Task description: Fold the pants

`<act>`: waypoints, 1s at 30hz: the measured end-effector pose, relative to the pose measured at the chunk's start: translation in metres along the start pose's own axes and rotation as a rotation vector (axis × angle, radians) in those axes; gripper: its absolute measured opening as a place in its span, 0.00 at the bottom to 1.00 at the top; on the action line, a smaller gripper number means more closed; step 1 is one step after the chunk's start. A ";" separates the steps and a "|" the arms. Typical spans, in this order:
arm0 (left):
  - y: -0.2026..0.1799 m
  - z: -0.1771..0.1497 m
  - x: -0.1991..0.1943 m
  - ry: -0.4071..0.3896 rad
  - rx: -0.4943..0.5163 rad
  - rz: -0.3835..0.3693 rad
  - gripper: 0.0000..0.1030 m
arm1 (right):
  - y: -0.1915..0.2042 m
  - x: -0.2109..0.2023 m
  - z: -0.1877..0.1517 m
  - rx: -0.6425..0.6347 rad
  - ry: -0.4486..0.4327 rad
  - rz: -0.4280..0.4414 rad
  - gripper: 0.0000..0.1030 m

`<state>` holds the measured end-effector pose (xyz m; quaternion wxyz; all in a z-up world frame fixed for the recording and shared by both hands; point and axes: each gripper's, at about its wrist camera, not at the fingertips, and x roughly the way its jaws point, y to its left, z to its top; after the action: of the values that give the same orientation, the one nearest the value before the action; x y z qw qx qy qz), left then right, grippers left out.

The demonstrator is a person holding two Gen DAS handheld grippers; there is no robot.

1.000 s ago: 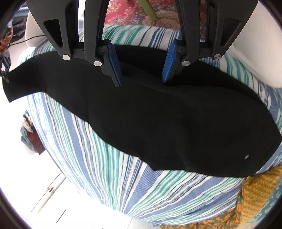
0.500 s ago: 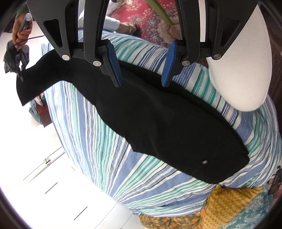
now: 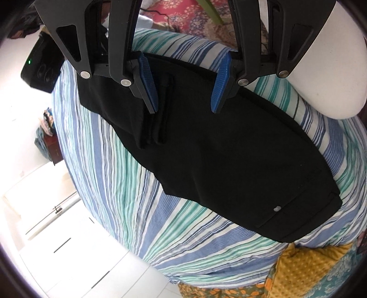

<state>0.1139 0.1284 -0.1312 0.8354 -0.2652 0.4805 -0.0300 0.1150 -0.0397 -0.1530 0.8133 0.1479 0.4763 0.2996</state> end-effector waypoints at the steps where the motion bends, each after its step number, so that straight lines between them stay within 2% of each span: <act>1: 0.001 -0.001 -0.004 -0.004 -0.003 -0.008 0.47 | 0.000 -0.006 -0.006 -0.021 -0.006 -0.008 0.44; 2: -0.001 -0.003 -0.006 -0.010 0.006 -0.020 0.47 | 0.003 -0.019 -0.015 -0.044 -0.021 -0.009 0.50; 3: -0.007 -0.004 -0.007 -0.012 0.031 -0.039 0.47 | 0.004 -0.036 -0.020 -0.069 -0.047 -0.015 0.63; 4: -0.014 -0.005 -0.004 -0.005 0.065 -0.057 0.47 | 0.005 -0.056 -0.028 -0.097 -0.085 -0.030 0.69; 5: -0.026 -0.005 0.002 0.011 0.115 -0.073 0.38 | 0.005 -0.072 -0.037 -0.118 -0.122 -0.052 0.76; 7: -0.047 -0.006 0.020 0.051 0.208 -0.071 0.22 | -0.001 -0.101 -0.047 -0.134 -0.165 -0.095 0.78; 8: -0.055 -0.007 0.029 0.060 0.244 -0.067 0.17 | -0.007 -0.112 -0.053 -0.129 -0.173 -0.119 0.78; 11: -0.075 -0.012 0.054 0.087 0.319 -0.037 0.16 | -0.023 -0.137 -0.068 -0.076 -0.193 -0.166 0.78; 16: -0.097 -0.023 0.078 0.112 0.439 0.045 0.17 | -0.040 -0.150 -0.080 0.002 -0.215 -0.197 0.78; 17: -0.099 -0.025 0.082 0.120 0.457 0.062 0.03 | -0.043 -0.150 -0.078 0.007 -0.223 -0.196 0.78; 18: -0.100 -0.028 0.084 0.127 0.473 0.085 0.02 | -0.043 -0.152 -0.077 0.007 -0.232 -0.196 0.78; 20: -0.099 -0.030 0.080 0.127 0.467 0.084 0.02 | -0.045 -0.156 -0.074 0.001 -0.246 -0.200 0.78; 24: -0.085 -0.028 0.057 0.104 0.402 0.019 0.07 | -0.050 -0.165 -0.074 0.015 -0.271 -0.208 0.78; 26: -0.080 -0.027 0.057 0.121 0.384 -0.024 0.34 | -0.051 -0.166 -0.075 0.019 -0.272 -0.217 0.78; 28: -0.080 -0.028 0.058 0.113 0.400 -0.005 0.39 | -0.052 -0.165 -0.075 0.020 -0.264 -0.221 0.78; 30: -0.083 -0.029 0.064 0.123 0.410 -0.009 0.39 | -0.053 -0.161 -0.074 0.021 -0.255 -0.215 0.78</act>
<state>0.1413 0.0256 -0.1534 0.8408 -0.0897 0.5133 -0.1471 0.0104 -0.1855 -0.1073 0.8930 0.1411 0.3855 0.1846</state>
